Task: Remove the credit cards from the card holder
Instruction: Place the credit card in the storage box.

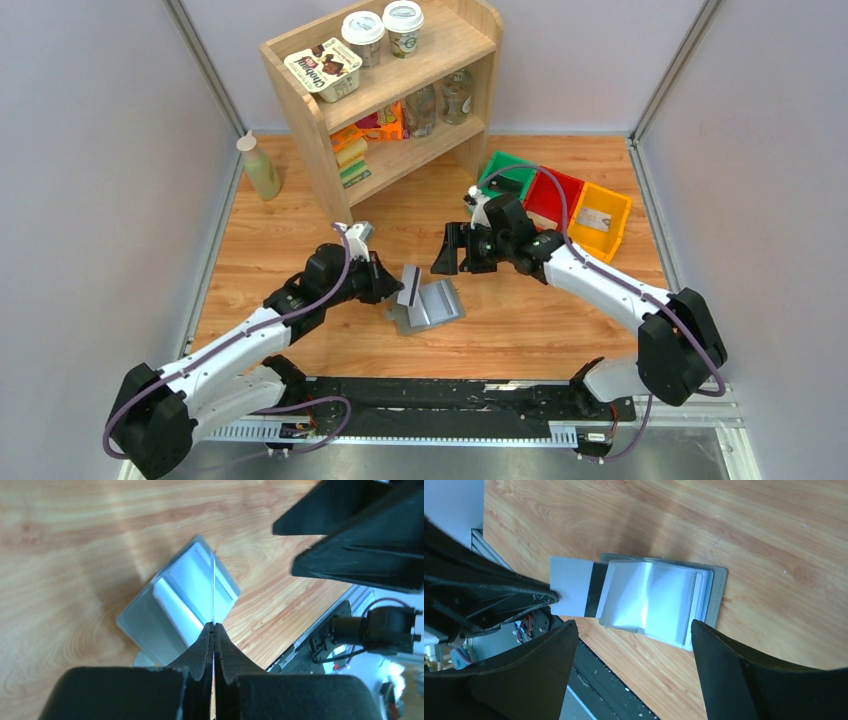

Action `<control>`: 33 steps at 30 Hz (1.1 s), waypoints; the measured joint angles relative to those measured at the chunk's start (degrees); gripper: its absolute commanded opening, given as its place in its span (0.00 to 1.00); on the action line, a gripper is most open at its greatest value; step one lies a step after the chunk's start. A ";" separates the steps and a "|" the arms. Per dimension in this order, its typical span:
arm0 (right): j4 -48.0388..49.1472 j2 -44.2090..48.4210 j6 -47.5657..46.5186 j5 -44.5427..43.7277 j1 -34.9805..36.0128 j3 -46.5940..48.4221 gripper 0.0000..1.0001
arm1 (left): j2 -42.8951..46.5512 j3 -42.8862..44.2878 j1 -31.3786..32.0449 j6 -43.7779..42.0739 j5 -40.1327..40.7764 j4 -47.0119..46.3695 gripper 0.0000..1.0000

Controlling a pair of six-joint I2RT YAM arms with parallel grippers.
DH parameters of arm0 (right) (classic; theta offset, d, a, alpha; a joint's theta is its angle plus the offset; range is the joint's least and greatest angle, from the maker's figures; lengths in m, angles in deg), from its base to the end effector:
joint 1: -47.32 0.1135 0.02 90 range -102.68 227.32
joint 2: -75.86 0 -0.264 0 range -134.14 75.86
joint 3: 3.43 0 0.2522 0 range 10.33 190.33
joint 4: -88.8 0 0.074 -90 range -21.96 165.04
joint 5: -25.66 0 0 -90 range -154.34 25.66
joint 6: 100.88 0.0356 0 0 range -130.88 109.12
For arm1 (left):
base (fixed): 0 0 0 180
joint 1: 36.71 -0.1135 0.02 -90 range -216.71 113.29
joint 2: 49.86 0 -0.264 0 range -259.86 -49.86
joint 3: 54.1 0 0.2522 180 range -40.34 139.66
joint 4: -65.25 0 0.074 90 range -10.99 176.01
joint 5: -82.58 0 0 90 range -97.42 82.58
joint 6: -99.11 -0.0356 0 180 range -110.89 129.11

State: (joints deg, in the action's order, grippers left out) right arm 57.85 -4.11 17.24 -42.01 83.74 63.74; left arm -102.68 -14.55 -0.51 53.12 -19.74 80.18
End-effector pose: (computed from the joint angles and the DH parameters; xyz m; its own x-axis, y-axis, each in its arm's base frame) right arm 0.2311 0.1873 0.2436 -0.8537 -0.0881 -0.5133 -0.4169 0.7063 0.5722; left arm 0.1584 -0.1253 0.2145 -0.7806 -0.2699 -0.5638 0.2592 0.6810 -0.6848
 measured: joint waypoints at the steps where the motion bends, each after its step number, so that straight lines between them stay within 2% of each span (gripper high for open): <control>1: -1.75 0.02 1.51 -0.66 0.00 0.96 0.90 | 0.00 1.51 0.63 -2.97 0.26 1.29 0.00; 9: -11.74 2.58 14.16 -3.82 -0.13 6.88 0.91 | 0.00 12.68 10.05 -21.75 5.77 6.56 0.00; 13: -13.90 6.38 20.65 -4.98 -0.55 8.17 0.86 | -0.61 14.64 11.76 -28.94 8.63 8.28 0.00; 17: -15.02 10.88 25.55 -6.84 -1.27 8.48 0.77 | -2.08 15.34 13.79 -35.30 11.85 10.38 0.00; 23: -15.19 11.15 30.14 -7.19 -1.36 9.07 0.68 | -3.78 17.53 17.75 -42.84 15.39 11.96 0.00; 33: -13.35 6.75 34.97 -4.90 -1.36 8.83 0.60 | -7.28 20.79 21.27 -50.77 17.97 11.82 0.00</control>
State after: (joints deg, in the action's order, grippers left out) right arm 44.50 2.65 52.21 -46.91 82.39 72.57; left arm -109.96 6.23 20.76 2.35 -1.77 92.00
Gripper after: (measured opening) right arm 0.619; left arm 0.006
